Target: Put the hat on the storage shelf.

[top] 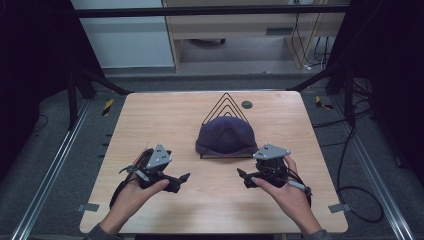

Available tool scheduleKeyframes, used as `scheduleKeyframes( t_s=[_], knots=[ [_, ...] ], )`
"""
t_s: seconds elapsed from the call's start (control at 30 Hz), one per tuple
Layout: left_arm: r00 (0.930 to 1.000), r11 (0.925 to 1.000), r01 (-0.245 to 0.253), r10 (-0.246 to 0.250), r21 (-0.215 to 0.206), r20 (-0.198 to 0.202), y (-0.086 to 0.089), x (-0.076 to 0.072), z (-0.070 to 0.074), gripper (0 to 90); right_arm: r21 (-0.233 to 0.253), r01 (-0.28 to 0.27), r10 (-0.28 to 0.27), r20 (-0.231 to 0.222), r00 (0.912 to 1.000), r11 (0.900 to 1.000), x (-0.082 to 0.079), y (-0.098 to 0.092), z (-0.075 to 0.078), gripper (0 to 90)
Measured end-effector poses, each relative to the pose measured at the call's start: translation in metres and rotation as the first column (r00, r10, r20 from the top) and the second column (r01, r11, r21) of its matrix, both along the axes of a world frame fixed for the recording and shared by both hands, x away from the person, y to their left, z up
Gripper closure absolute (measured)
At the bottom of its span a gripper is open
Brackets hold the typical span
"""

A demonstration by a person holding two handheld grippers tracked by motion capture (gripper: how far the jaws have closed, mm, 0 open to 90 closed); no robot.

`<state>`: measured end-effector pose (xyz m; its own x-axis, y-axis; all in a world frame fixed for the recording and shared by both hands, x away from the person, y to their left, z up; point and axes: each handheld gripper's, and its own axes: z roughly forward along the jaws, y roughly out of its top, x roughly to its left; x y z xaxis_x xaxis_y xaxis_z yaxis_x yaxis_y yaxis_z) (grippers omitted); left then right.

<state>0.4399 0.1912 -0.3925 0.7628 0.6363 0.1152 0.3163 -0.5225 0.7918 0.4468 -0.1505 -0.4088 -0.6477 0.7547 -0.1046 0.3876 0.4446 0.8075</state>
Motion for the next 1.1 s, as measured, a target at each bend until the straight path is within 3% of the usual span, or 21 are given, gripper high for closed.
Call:
scheduleKeyframes(
  t_s=[0.27,0.73,1.1],
  knots=[
    [0.9986,0.9984,-0.048,0.047,0.031,0.022,0.023,-0.006,-0.007,4.6,-0.010,-0.035,0.035,0.000,0.9994,0.999,0.000,0.014,0.004,5.2],
    [0.9939,0.9939,-0.110,0.110,-0.003,-0.009,0.064,-0.010,-0.027,3.6,-0.023,-0.047,0.046,-0.022,0.9987,0.999,0.006,0.026,-0.001,6.1],
    [0.9901,0.9906,-0.137,0.137,0.001,-0.032,0.079,-0.010,-0.040,3.7,-0.038,-0.054,0.052,-0.042,0.9977,0.998,0.011,0.037,-0.008,7.2]
  ],
)
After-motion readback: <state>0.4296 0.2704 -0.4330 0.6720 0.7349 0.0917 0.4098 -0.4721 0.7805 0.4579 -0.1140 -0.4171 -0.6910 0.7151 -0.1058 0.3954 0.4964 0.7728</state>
